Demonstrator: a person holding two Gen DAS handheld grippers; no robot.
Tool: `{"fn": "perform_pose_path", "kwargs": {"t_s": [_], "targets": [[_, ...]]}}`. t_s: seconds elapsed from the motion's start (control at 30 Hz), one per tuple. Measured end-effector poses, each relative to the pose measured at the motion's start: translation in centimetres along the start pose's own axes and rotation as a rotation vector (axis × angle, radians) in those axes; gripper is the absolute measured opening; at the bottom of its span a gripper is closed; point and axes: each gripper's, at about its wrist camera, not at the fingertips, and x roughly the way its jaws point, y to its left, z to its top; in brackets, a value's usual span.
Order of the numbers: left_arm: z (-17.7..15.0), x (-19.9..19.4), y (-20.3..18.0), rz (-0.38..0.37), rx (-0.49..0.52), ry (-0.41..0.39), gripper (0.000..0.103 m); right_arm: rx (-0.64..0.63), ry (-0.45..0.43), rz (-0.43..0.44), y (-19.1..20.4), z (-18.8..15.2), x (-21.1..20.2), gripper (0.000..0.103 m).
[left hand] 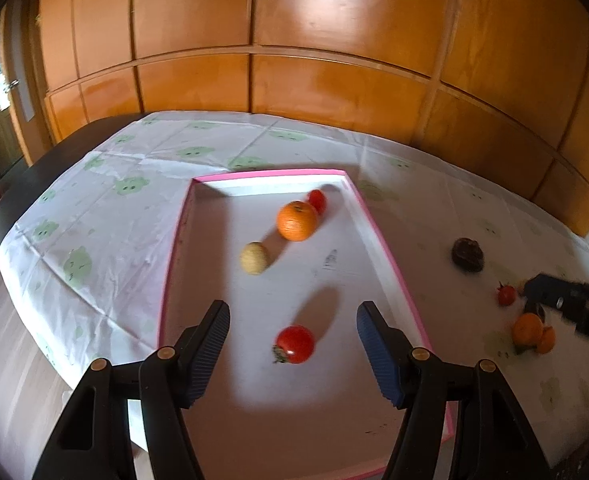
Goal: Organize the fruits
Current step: 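Reach the left gripper to the large orange and close on it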
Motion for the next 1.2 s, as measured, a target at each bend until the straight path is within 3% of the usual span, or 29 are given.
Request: {"fn": "perform_pose_path", "kwargs": {"t_s": [0.27,0.47,0.57,0.67,0.83,0.93,1.2], "targets": [[0.2,-0.2,-2.5,-0.085,0.056,0.012,0.066,0.092,-0.012,-0.167,-8.6,0.4,-2.6,0.032],[-0.2,0.3,-7.3,-0.254,0.192,0.080,0.065,0.180,-0.006,-0.246,-14.4,0.0,-3.0,0.032],[-0.5,0.6,-10.1,-0.335,0.260,0.115,0.065,0.296,0.012,-0.229,-17.2,-1.0,-2.4,0.032],[-0.6,1.2,-12.9,-0.403,0.313,0.148,0.062,0.363,0.040,-0.224,-18.2,-1.4,-2.3,0.032],[-0.6,2.2,-16.8,-0.477,0.356,0.201,0.050,0.374,0.061,-0.190,-18.4,-1.3,-1.9,0.032],[-0.5,2.9,-18.7,-0.516,0.366,0.233,0.048,0.368,0.062,-0.179,-18.1,-1.2,-1.8,0.032],[-1.0,6.1,-22.7,-0.495,0.399,0.296,0.048,0.379,0.054,-0.149,-18.0,-1.1,-2.0,0.032]]}}
